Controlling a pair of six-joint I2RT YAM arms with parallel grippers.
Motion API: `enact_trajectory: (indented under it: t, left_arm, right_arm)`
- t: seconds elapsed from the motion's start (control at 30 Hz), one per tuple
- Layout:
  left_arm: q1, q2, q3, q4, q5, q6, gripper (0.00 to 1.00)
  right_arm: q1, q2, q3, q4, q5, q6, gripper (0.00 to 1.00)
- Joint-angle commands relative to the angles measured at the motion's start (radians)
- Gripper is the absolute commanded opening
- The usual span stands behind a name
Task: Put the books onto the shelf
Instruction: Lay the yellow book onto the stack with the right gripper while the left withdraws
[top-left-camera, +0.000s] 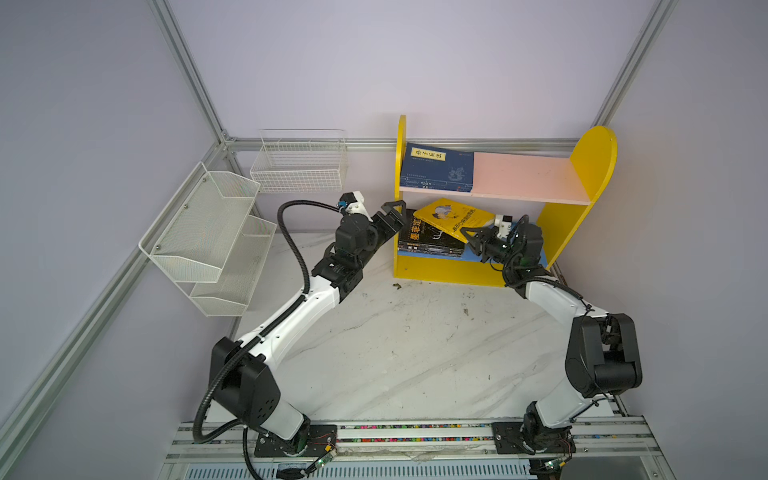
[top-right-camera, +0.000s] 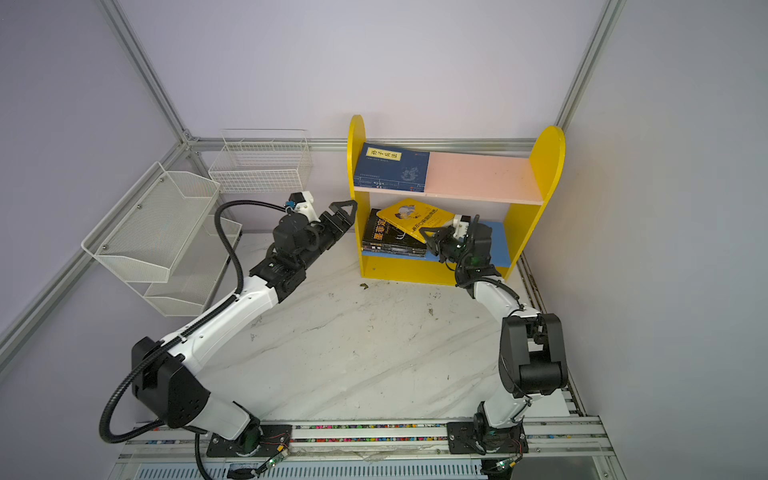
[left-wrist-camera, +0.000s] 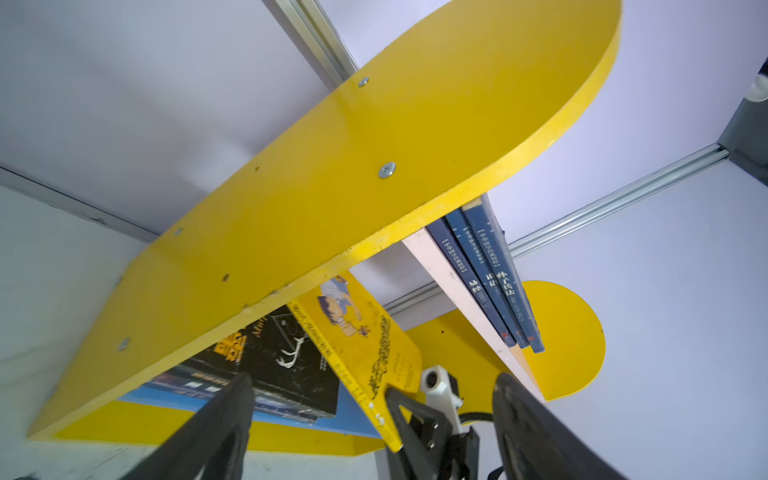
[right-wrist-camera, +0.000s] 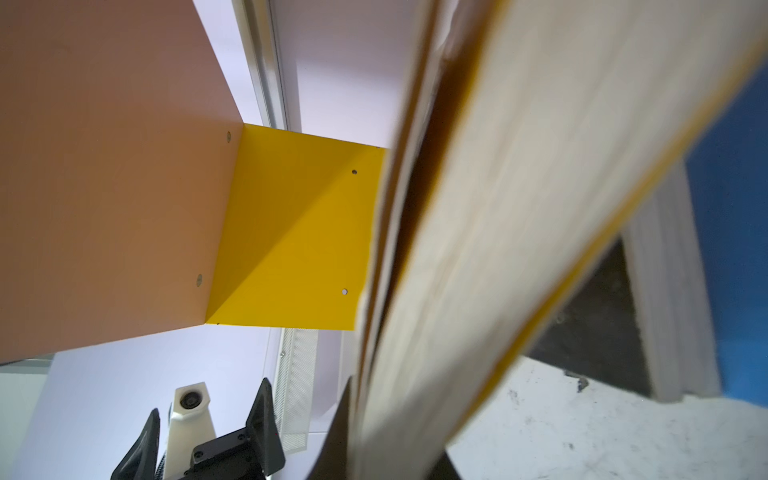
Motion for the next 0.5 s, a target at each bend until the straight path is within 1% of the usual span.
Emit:
enact_trajectory:
  t: [0.0, 0.07, 0.17, 0.27, 0.47]
  left_arm:
    - [0.034, -0.122, -0.088, -0.14, -0.019, 0.138, 0.9]
    - [0.056, -0.166, -0.124, -0.166, -0.042, 0.145, 0.9]
    - [0.072, -0.213, -0.173, -0.166, -0.074, 0.135, 0.91]
    - [0.083, -0.233, -0.202, -0.16, -0.083, 0.119, 0.91]
    - [0.09, -0.237, -0.221, -0.153, -0.076, 0.096, 0.91]
  right_arm:
    - [-0.029, 0.044, 0.153, -0.233, -0.159, -0.265, 0.09]
    - [-0.03, 0.096, 0.261, -0.371, -0.189, -0.389, 0.09]
    - [-0.031, 0.174, 0.366, -0.481, -0.264, -0.498, 0.09]
    - [-0.033, 0.222, 0.411, -0.515, -0.312, -0.545, 0.09]
    - [-0.029, 0.263, 0.488, -0.628, -0.33, -0.651, 0.08]
